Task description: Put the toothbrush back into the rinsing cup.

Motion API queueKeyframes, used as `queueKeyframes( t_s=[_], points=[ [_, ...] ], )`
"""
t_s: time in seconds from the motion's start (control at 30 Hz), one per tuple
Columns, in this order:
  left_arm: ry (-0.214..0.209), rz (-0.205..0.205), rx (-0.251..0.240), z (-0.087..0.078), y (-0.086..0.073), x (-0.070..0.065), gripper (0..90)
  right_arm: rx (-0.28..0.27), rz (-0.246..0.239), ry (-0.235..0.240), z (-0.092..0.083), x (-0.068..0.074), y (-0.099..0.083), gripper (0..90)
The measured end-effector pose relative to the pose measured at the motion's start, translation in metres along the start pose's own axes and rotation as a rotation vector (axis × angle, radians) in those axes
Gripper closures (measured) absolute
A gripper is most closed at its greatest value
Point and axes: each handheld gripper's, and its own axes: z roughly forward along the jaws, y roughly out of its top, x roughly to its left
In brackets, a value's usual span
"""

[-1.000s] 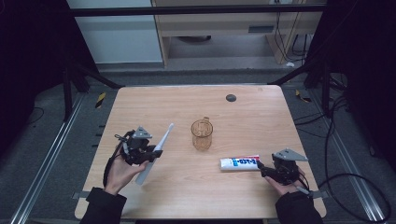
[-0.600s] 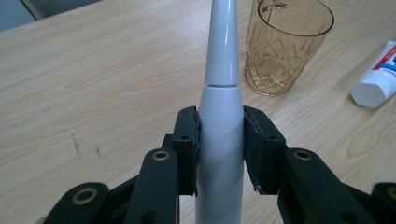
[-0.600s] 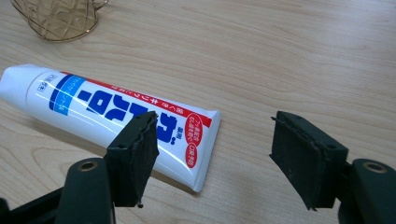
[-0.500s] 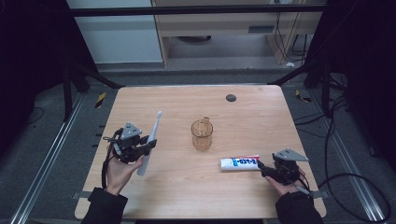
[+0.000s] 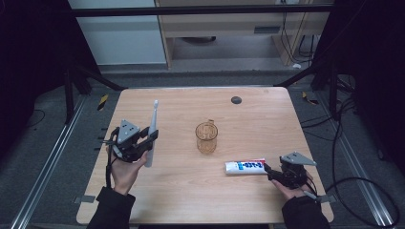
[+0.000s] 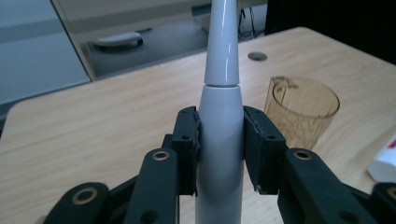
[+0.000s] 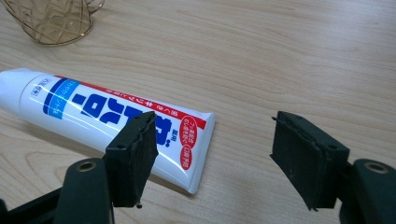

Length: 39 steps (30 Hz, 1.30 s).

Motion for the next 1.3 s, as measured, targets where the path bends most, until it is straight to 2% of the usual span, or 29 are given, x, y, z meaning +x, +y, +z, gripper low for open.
queueKeyframes(
  t_s=[0.23, 0.47, 0.87, 1.13, 1.3],
  points=[
    [-0.001, -0.021, -0.060, 0.010, 0.016, -0.008, 66.9, -0.006, -0.011, -0.006, 0.000, -0.002, 0.000, 30.5],
    [0.010, -0.043, -0.122, 0.018, 0.026, -0.012, 66.9, -0.007, -0.012, -0.005, 0.001, -0.002, -0.001, 30.3],
    [-0.005, -0.068, -0.211, 0.034, 0.042, -0.019, 66.9, -0.011, -0.011, -0.003, 0.001, -0.003, -0.001, 30.3],
    [-0.031, -0.087, -0.254, 0.047, 0.051, -0.027, 66.9, -0.016, -0.014, -0.002, 0.001, -0.003, -0.001, 30.3],
    [-0.044, -0.086, -0.270, 0.056, 0.054, -0.034, 66.9, -0.016, -0.008, 0.000, 0.001, -0.003, -0.001, 30.3]
  ],
)
